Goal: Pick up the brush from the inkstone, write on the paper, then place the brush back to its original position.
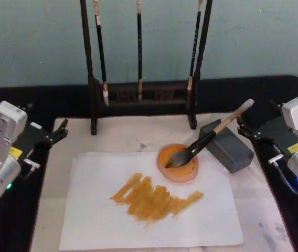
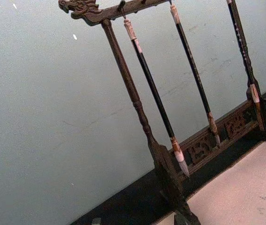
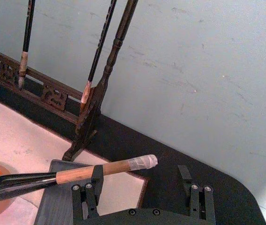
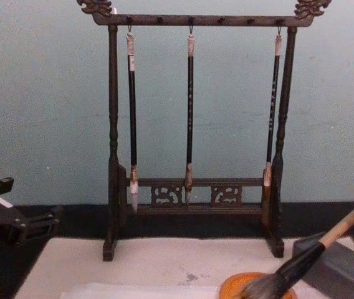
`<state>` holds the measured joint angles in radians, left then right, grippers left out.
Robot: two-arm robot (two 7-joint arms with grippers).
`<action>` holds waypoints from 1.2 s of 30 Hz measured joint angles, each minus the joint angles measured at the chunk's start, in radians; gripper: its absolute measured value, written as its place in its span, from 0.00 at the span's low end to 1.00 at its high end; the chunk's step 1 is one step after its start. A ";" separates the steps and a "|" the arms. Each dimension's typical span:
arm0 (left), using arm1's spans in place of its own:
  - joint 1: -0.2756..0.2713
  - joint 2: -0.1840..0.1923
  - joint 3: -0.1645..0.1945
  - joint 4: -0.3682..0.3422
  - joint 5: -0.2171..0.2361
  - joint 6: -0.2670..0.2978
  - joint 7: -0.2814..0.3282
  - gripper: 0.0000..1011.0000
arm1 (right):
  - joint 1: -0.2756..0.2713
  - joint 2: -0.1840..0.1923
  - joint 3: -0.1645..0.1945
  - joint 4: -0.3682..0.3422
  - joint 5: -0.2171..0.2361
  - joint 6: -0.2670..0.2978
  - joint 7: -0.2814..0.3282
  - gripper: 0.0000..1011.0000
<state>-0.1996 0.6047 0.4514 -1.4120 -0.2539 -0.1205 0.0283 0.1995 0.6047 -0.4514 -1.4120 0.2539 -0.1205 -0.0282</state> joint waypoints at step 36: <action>0.000 0.000 0.000 0.000 0.000 0.000 0.000 1.00 | 0.000 0.000 0.000 0.000 0.000 0.000 0.000 0.99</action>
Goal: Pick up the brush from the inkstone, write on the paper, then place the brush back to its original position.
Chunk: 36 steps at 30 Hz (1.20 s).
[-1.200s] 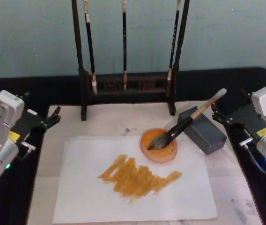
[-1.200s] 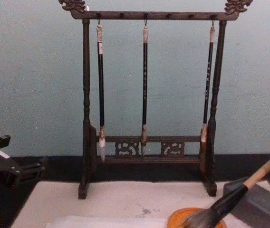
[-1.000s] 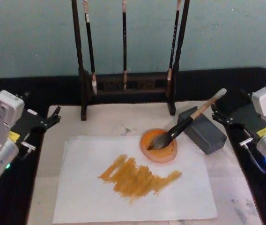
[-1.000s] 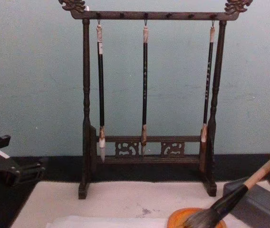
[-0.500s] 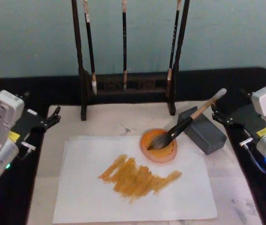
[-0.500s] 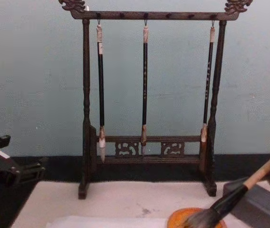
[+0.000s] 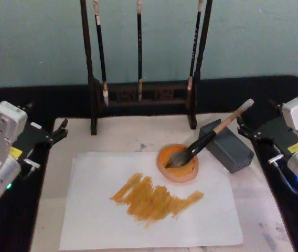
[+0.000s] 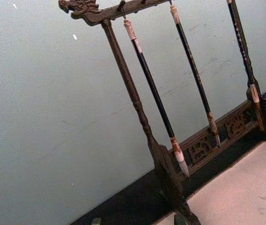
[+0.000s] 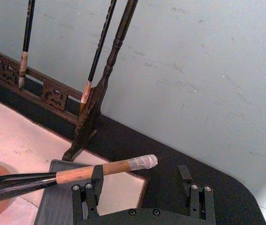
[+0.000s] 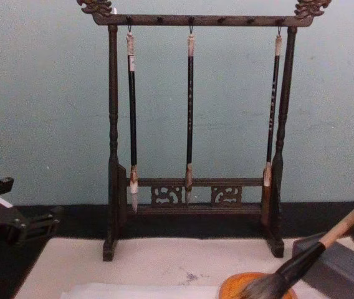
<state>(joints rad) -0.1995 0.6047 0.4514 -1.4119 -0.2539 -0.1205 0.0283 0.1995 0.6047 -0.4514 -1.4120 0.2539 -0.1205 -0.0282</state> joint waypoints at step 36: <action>0.000 0.000 0.000 0.000 0.000 0.000 0.000 1.00 | -0.101 -0.050 0.208 -0.024 0.484 0.152 0.309 0.99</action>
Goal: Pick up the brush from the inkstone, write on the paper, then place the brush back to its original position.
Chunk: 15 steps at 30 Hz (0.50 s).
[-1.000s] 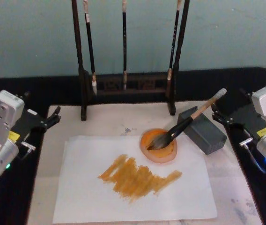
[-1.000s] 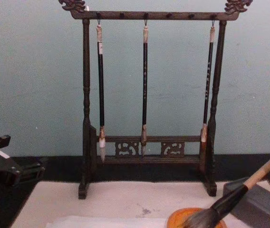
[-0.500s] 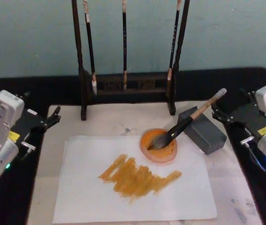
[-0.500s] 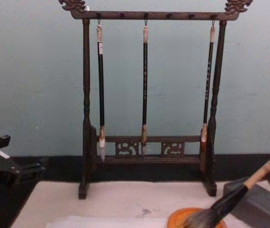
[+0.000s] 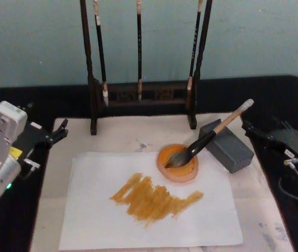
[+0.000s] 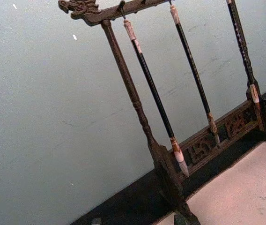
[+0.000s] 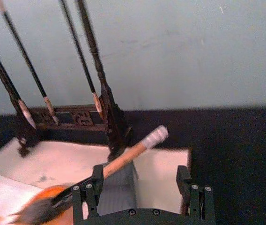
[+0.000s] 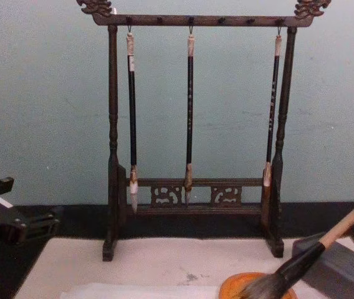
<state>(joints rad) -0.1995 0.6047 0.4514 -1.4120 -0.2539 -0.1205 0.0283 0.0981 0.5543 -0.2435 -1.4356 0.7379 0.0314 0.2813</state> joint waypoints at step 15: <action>0.000 0.000 0.000 0.000 0.000 0.000 0.000 1.00 | 0.011 -0.080 0.110 0.128 0.435 0.238 0.211 0.99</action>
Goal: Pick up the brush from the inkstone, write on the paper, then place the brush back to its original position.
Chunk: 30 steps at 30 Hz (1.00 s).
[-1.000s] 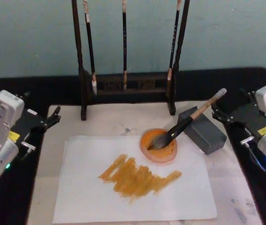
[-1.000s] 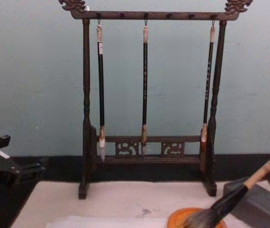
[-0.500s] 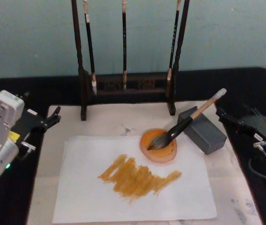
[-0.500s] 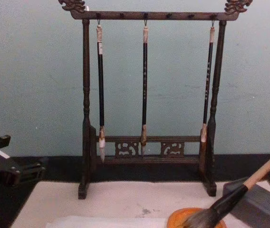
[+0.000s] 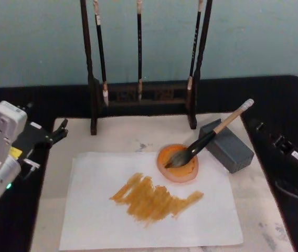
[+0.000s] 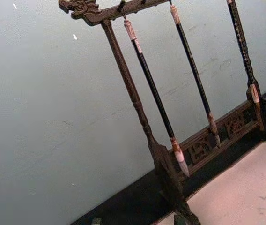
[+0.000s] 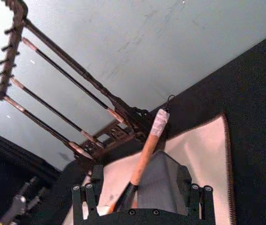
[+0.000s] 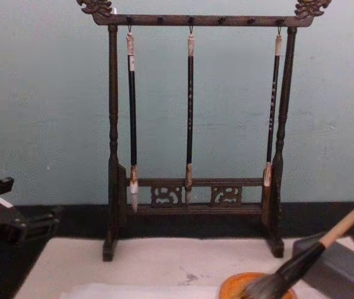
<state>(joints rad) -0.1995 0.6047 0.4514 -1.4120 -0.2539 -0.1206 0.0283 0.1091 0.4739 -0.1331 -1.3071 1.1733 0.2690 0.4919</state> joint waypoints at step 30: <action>0.000 0.000 0.000 0.000 0.000 0.000 0.000 1.00 | 0.264 -0.101 -0.125 0.296 0.063 -0.009 -0.008 0.99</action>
<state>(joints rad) -0.1995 0.6047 0.4514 -1.4120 -0.2540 -0.1205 0.0283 0.3727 0.3731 -0.2581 -1.0114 1.2361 0.2600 0.4836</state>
